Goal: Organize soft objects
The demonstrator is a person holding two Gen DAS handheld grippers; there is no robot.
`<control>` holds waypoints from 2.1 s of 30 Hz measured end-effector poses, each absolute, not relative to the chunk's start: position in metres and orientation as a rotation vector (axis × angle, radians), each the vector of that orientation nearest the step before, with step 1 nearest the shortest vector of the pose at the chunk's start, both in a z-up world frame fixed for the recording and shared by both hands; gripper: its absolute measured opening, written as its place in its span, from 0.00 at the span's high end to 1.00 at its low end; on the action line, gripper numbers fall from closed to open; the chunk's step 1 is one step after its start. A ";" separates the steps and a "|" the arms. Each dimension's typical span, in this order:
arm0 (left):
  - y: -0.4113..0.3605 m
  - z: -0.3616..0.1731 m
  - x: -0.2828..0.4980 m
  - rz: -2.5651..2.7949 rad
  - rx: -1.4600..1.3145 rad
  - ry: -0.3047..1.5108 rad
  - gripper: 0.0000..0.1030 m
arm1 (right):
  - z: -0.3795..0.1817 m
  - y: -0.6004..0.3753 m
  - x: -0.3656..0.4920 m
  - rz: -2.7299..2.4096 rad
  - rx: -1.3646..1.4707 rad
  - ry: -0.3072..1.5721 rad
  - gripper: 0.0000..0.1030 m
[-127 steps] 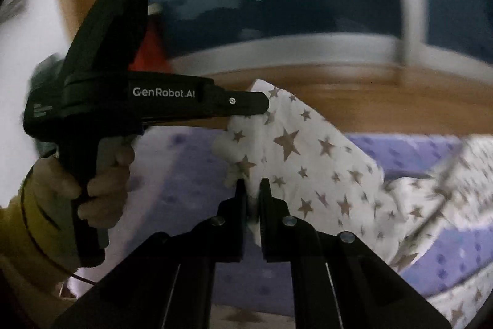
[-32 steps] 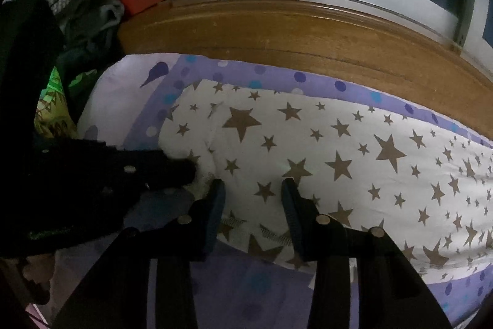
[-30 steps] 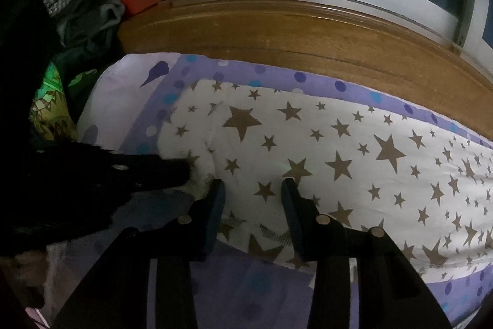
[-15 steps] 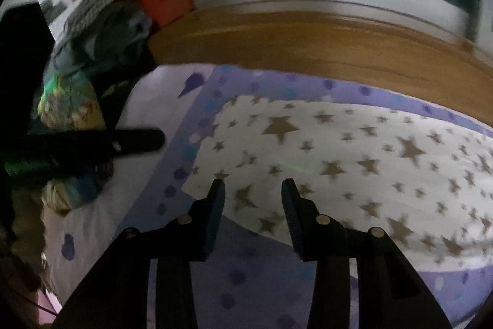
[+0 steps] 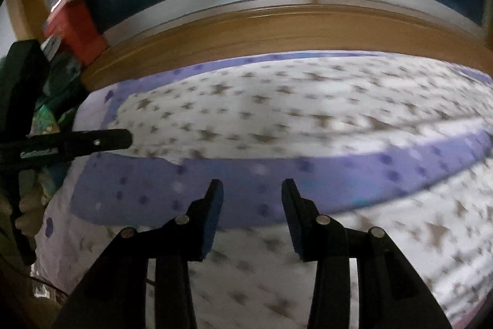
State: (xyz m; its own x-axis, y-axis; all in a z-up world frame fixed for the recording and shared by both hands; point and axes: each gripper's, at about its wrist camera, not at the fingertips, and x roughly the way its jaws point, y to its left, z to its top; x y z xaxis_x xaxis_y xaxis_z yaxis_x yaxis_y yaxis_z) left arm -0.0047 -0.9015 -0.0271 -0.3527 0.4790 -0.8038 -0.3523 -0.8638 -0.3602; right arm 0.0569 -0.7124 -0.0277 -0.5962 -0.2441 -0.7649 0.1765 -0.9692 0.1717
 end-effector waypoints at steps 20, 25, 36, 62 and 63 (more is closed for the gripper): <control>-0.654 -0.005 0.077 2.111 -1.344 -0.049 0.76 | -0.010 -0.456 0.149 -2.789 1.234 -0.290 0.58; -0.610 -0.001 0.070 2.072 -1.307 -0.022 0.75 | -0.014 -0.419 0.139 -2.799 1.236 -0.351 0.58; -0.503 -0.030 0.015 1.902 -1.275 -0.052 0.75 | -0.017 -0.346 0.094 -2.871 1.340 -0.153 0.58; -0.377 -0.063 -0.025 2.195 -1.436 -0.280 0.74 | -0.052 -0.202 -0.091 -2.401 1.288 0.079 0.58; -0.378 -0.061 -0.024 2.211 -1.440 -0.293 0.74 | -0.053 -0.201 -0.092 -2.397 1.278 0.082 0.58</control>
State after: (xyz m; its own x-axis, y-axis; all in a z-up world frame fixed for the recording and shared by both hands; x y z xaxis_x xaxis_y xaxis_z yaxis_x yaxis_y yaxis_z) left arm -0.0242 -0.3777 -0.0611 -0.3294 0.5024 -0.7994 -0.2768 -0.8609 -0.4269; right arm -0.0917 -0.2014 -0.0527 -0.4887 -0.3355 -0.8054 0.3895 -0.9099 0.1427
